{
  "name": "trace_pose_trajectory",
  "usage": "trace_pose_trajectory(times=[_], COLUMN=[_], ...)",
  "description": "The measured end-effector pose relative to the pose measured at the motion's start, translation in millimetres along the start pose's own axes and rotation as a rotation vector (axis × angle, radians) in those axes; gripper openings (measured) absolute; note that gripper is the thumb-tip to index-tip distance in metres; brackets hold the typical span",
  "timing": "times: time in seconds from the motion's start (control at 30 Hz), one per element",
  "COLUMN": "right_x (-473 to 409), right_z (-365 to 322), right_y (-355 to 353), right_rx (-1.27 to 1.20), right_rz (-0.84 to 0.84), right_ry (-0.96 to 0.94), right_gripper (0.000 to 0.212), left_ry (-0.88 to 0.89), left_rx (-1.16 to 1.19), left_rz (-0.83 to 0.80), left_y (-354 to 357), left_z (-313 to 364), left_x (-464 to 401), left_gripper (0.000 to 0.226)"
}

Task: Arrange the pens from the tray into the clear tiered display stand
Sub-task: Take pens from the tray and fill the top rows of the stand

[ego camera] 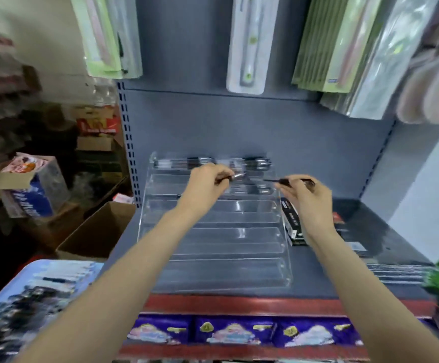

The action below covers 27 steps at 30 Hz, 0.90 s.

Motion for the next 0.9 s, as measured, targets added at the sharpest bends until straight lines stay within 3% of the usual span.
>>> trace_pose_trajectory(times=[0.33, 0.63, 0.8, 0.9], right_x=[-35, -44, -45, -44], right_z=[3, 12, 15, 17], right_y=[-55, -53, -47, -45], right_rx=[-0.076, -0.123, -0.127, -0.133], right_rz=[0.028, -0.006, -0.017, -0.025], right_ry=[-0.018, 0.027, 0.031, 0.042], right_gripper=[0.009, 0.011, 0.010, 0.010], left_ry=[-0.074, -0.112, -0.108, -0.093], left_rx=[-0.125, -0.090, -0.204, -0.267], left_rz=[-0.237, -0.257, -0.368, -0.325], left_y=[51, 62, 68, 66], left_z=[-1, -7, -13, -21], left_x=[-63, -75, -72, -67], left_gripper=[0.018, 0.019, 0.027, 0.028])
Point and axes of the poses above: each hand's wrist, its own x-axis away from the middle knuckle, its own y-axis out of the palm, z = x × y, the point moved 2 cm from there along -x, towards the middle knuckle, and after that the axes turned 13 degrees about -z, right-handed, at the moved point
